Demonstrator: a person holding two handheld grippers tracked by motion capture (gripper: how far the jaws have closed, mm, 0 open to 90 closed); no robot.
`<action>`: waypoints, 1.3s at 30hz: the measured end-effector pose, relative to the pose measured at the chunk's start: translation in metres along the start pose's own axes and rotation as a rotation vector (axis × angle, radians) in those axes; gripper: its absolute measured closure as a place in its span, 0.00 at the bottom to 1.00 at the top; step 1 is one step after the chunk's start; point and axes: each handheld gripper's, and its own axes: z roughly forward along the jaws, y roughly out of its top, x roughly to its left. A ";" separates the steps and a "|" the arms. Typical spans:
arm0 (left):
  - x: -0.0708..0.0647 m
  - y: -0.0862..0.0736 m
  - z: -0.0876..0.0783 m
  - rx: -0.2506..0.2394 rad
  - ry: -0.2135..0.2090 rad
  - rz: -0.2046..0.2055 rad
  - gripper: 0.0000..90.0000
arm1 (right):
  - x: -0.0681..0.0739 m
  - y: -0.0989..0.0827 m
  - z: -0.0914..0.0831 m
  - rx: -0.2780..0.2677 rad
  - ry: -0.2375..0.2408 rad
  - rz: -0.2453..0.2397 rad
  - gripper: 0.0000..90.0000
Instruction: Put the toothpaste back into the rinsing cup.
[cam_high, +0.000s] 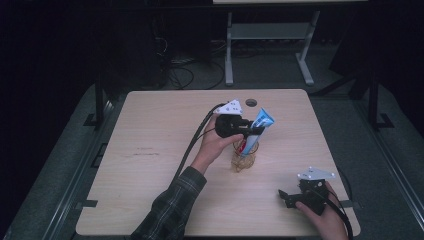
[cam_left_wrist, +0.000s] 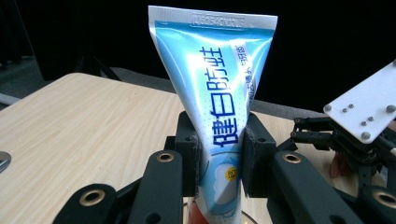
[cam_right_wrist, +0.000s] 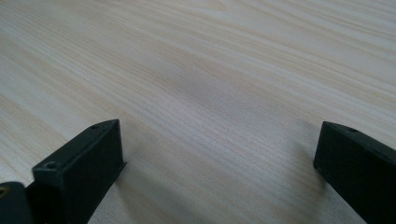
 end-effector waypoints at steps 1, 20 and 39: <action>0.000 -0.001 0.000 0.001 0.001 0.000 0.80 | 0.000 0.000 0.000 0.001 -0.002 0.000 0.01; 0.001 -0.013 -0.004 0.021 0.014 -0.014 0.79 | 0.000 0.000 0.000 0.000 -0.002 0.000 0.01; 0.004 -0.010 -0.011 0.052 0.105 -0.016 0.43 | 0.000 0.000 0.000 0.001 -0.001 0.001 0.01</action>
